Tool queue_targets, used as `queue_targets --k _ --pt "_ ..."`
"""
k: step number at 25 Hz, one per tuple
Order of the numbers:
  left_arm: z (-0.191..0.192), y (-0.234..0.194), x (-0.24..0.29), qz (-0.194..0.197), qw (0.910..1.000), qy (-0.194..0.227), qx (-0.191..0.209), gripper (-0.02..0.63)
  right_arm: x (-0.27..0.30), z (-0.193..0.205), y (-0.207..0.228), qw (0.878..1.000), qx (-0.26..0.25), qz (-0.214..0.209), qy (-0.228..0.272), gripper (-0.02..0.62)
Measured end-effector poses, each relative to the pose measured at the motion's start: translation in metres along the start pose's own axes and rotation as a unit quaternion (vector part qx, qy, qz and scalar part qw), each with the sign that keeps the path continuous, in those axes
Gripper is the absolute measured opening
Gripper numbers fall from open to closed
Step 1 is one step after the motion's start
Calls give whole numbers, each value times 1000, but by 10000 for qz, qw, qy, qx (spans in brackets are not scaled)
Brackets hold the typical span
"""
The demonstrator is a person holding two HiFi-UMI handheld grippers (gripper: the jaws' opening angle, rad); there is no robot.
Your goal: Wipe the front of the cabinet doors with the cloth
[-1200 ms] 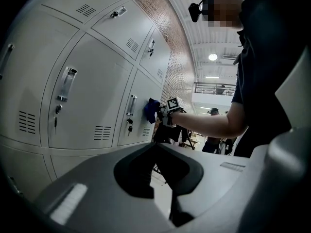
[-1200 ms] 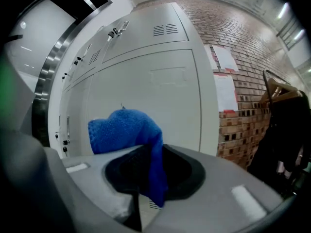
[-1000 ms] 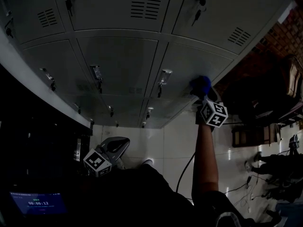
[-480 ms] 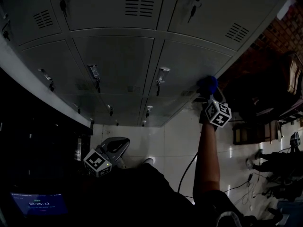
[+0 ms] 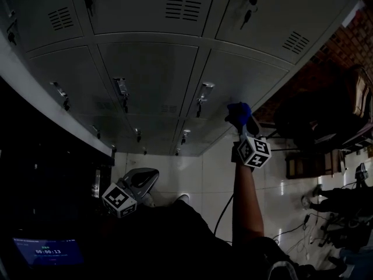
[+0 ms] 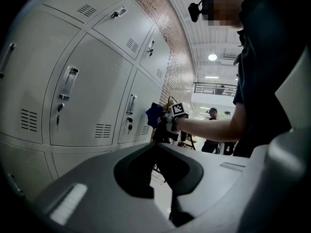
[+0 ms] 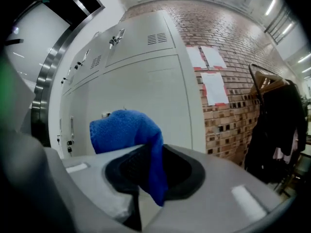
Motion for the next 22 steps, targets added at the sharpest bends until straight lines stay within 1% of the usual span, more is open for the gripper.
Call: queue_targets --k 6,9,13,17,22 --pt "2 -1 -13 -86 9999 -61 -59 0 11 25 -59 9977 -28 -617 -295 69" --pt "1 -2 -18 -132 9999 -6 -78 0 22 32 -78 9958 -63 -828 -378 69" --pt "-3 -2 -26 -187 9997 51 -115 0 34 32 -97 9936 -94 -1043 -424 69" --pt "-1 -4 -30 -261 9995 60 -159 0 48 33 -108 9929 -111 -1106 -432 69" --pt "-1 -6 -30 -304 9994 50 -166 0 60 37 -95 9938 14 -980 -525 69"
Point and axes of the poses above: the fingertips, and each gripper's own axes: x forward along the fingers, y to its right, z out of its underside, the point moved 10 cm from there along -x, backward along the fingers, and after that the axes turned 5 degrees about z, right-handed, at the moved point
